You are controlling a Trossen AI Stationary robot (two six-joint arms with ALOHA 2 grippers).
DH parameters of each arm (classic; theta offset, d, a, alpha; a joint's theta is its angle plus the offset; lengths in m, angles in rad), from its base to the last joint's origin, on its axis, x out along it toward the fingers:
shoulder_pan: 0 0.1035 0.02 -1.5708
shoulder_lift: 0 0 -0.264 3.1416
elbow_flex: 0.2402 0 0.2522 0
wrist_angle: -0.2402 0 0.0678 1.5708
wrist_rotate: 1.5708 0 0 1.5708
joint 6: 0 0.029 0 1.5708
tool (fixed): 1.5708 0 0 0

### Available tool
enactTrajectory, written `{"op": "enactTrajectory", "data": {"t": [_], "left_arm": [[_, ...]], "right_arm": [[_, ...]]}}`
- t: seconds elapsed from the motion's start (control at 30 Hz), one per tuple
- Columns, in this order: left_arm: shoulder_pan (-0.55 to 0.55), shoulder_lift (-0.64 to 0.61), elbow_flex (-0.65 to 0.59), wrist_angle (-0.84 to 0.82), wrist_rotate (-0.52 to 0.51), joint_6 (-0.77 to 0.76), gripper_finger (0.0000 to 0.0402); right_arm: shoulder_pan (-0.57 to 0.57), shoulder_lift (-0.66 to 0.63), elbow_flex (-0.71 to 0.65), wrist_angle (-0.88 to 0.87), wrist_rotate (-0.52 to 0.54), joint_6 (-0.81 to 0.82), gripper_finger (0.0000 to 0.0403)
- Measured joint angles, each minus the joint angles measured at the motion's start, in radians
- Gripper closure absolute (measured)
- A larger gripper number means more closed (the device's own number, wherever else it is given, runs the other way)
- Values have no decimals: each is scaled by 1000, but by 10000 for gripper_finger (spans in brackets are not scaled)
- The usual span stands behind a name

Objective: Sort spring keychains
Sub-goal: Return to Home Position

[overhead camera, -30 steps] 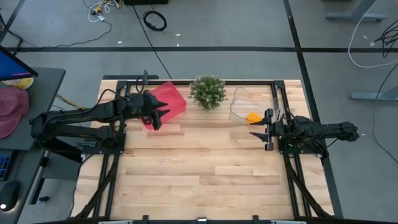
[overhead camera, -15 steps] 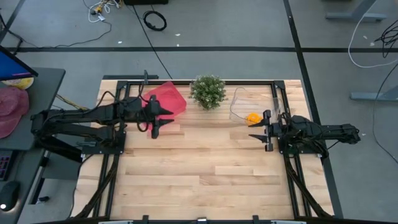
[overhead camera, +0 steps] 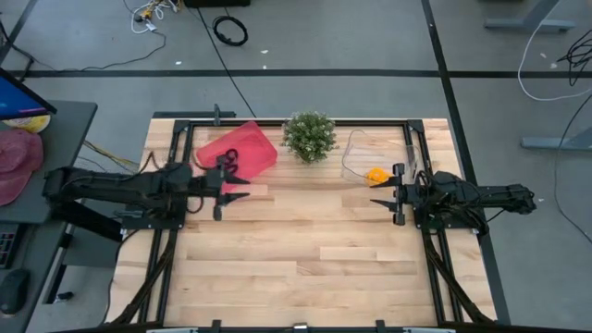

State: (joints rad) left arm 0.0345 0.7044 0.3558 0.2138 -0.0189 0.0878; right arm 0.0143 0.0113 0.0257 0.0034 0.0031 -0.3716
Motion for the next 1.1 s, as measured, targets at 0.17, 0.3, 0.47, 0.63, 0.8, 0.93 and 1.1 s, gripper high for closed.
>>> {"op": "enactTrajectory", "data": {"t": [0.17,0.3,0.47,0.63,0.8,0.93,1.1], "left_arm": [[-7,-230,-117,112,2,42,248],[-17,-432,-239,186,39,-18,248],[-18,-654,-323,184,90,-31,248],[-17,-697,-315,176,194,-50,248],[-17,-701,-313,93,238,-18,248],[-17,-700,-316,82,230,7,248],[-17,-699,-347,45,197,40,248]], "right_arm": [[0,0,0,-1,0,26,223],[0,0,0,1,0,19,223],[0,0,0,1,0,22,223],[0,0,0,2,0,22,223],[0,0,0,1,1,22,223],[0,0,0,1,1,22,223],[0,0,0,2,1,22,223]]}}
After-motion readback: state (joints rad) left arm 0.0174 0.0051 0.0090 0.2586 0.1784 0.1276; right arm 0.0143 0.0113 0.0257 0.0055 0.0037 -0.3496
